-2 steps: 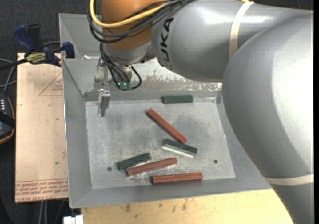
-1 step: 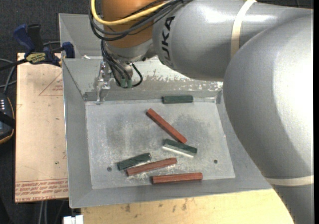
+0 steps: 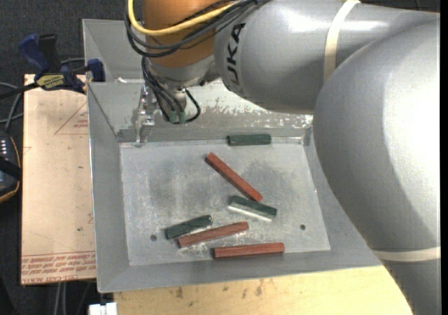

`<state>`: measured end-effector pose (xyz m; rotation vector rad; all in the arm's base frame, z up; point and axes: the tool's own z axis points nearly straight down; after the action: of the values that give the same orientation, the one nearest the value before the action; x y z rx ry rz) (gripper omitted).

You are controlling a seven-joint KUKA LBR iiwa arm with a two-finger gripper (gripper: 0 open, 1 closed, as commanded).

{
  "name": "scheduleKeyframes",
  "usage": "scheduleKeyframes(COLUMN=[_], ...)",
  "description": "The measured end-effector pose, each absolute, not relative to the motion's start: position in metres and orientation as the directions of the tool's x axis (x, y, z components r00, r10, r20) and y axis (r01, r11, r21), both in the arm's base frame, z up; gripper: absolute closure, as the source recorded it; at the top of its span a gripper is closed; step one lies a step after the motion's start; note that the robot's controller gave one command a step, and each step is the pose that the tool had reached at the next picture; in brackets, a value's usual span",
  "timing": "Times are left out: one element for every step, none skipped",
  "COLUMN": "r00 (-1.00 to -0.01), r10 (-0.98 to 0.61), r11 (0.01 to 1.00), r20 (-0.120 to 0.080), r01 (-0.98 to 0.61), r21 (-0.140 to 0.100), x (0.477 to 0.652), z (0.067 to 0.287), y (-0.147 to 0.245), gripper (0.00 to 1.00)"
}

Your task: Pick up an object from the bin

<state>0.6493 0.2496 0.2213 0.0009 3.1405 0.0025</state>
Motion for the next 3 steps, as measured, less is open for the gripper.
scheduleKeyframes(r00=[-0.997,-0.973,-0.975], r10=[-0.081,-0.230,-0.223], r11=[0.997,0.973,0.975], r20=[-0.006,-0.001,0.000], r01=[-0.081,-0.230,-0.223], r21=[0.002,0.001,0.001], x=[0.651,0.648,0.647], z=[0.177,0.136,0.210], y=[0.252,0.251,0.242], gripper=[1.00,1.00,1.00])
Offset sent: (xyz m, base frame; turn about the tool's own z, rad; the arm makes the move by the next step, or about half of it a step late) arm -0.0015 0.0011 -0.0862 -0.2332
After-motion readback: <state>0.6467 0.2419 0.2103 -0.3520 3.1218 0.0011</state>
